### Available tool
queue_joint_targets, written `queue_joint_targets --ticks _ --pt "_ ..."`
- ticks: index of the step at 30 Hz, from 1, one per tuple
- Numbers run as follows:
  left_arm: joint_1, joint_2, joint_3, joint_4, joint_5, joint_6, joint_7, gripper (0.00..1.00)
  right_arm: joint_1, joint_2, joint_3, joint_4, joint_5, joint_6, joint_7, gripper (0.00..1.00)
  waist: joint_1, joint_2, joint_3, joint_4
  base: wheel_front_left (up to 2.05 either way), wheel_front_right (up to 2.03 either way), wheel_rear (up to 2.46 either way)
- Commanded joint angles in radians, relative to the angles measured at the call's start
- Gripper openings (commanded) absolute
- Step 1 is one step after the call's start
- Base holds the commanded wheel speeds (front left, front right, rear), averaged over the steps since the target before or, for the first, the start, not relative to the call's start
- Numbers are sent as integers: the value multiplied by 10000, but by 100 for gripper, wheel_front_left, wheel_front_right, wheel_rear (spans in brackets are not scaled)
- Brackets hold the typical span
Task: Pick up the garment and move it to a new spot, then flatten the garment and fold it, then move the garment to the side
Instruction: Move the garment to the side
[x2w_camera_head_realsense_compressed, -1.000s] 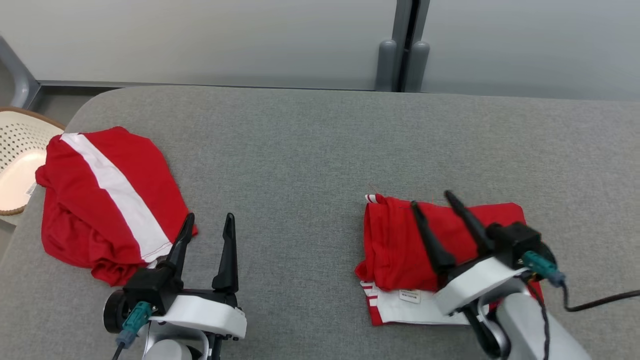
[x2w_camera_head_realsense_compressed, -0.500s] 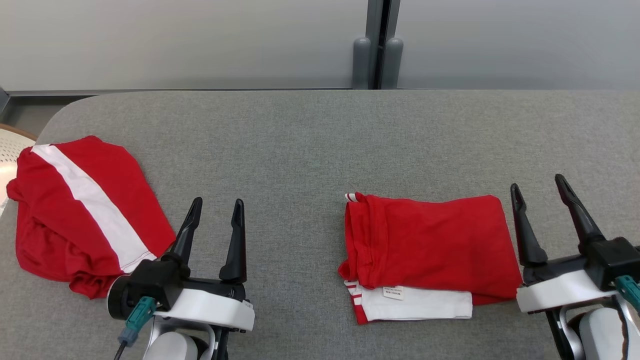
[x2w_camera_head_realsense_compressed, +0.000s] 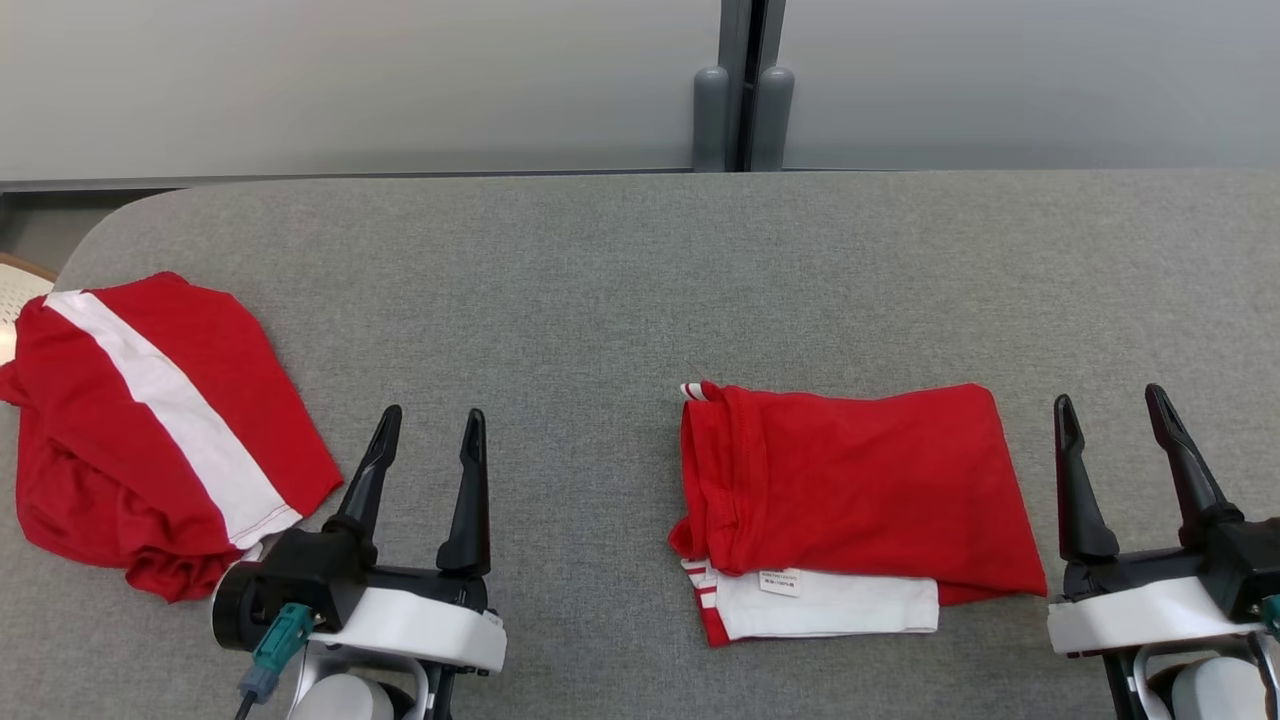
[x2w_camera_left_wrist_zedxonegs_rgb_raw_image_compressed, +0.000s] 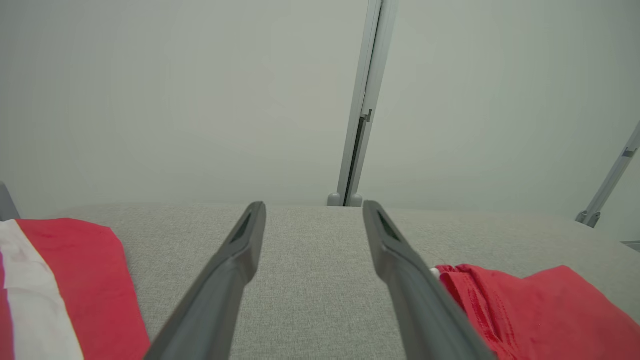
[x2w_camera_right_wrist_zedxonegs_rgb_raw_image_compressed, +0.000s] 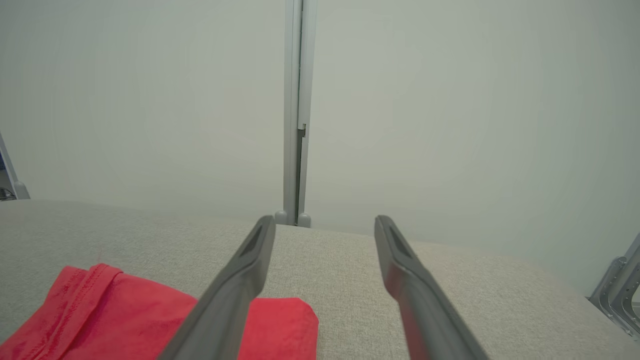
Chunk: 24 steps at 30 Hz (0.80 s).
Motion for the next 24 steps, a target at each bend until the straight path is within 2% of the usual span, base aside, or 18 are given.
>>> queue_joint_targets --ticks 1,13,23,24 --pt "22 33 2 13 37 21 -47 100 2 10 -57 51 102 -5 -14 100 0 0 28 27 0 0 0" --pt "-326 31 -209 116 61 16 -47 100 -317 270 -470 1953 746 -5 -11 100 0 0 754 306 0 0 0" --pt "-618 33 -389 191 42 10 -47 100 -1054 291 -44 3915 1288 -5 -12 100 0 0 1174 512 0 0 0" --pt "-653 33 -397 195 55 14 -47 100 -1115 293 30 4069 1367 -5 -12 61 0 0 1187 522 0 0 0"
